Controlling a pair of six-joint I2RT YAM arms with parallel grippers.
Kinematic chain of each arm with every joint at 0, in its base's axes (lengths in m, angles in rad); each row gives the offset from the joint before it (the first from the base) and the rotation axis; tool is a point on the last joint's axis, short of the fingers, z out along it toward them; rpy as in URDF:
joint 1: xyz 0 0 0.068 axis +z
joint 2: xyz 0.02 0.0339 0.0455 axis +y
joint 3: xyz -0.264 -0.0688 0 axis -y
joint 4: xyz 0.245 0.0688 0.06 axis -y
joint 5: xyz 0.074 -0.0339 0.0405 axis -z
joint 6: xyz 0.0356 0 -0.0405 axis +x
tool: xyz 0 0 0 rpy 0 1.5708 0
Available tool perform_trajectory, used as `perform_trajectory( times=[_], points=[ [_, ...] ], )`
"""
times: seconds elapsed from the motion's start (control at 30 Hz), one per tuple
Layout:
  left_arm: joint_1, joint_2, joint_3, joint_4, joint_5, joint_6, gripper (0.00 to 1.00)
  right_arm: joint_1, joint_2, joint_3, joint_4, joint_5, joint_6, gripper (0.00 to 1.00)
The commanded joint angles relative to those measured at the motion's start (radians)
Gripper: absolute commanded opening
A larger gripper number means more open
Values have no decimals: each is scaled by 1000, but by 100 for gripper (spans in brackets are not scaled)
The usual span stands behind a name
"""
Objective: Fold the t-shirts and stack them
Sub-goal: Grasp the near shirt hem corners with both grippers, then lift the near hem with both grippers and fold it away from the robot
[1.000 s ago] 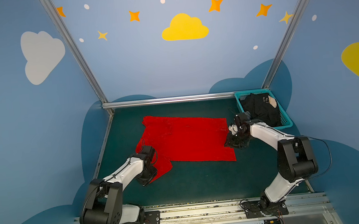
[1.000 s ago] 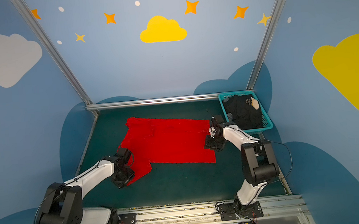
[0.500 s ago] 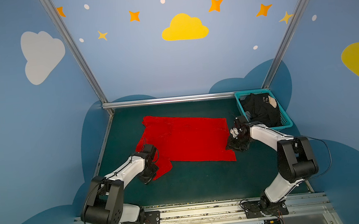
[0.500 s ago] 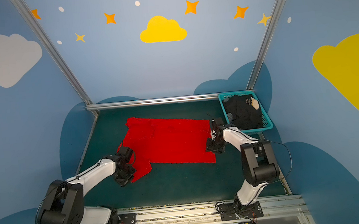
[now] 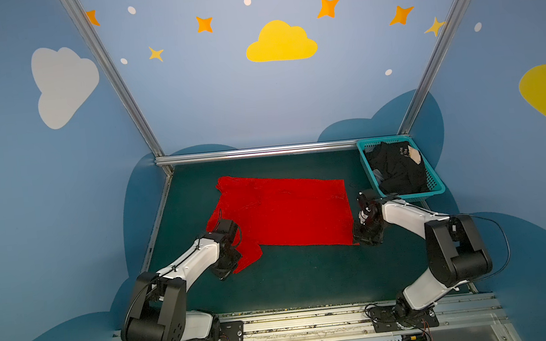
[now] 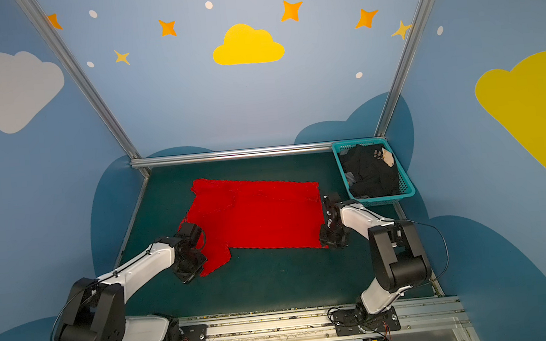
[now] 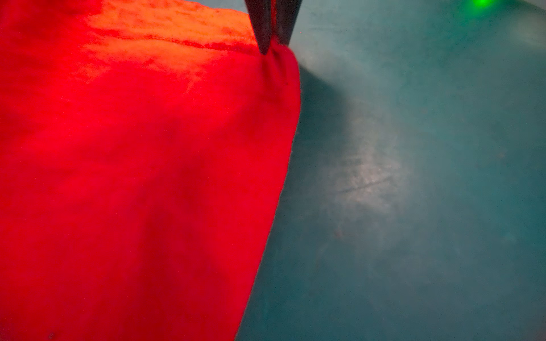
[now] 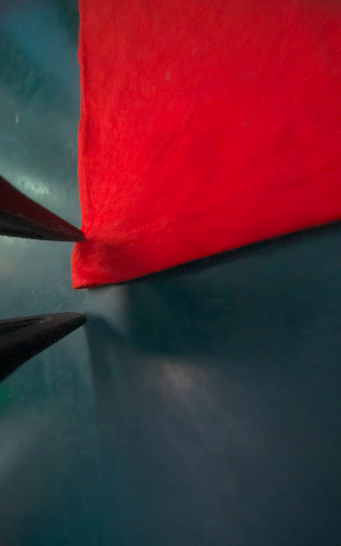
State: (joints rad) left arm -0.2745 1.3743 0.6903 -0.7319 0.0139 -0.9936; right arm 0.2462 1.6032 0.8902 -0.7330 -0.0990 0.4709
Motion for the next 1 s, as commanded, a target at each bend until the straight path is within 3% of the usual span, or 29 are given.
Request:
perform_trajectory(
  times=[0.0,0.13,0.47,0.73,0.8,0.97],
  points=[
    [-3,-4,27,-11,-3,27,5,10,-9,-10,2,19,30,42],
    [-3,3,40,-13,11,48,5,16,15,12,3,22,29,35],
    [-5,-6,58,-26,8,56,5,32,18,27,26,28,38,35],
    [-5,-6,68,-35,9,57,5,33,45,41,33,28,38,5],
    [-4,-7,86,-50,7,66,5,33,46,50,29,26,37,0],
    [-3,2,167,-80,-14,98,5,33,41,95,2,35,18,0]
  ],
)
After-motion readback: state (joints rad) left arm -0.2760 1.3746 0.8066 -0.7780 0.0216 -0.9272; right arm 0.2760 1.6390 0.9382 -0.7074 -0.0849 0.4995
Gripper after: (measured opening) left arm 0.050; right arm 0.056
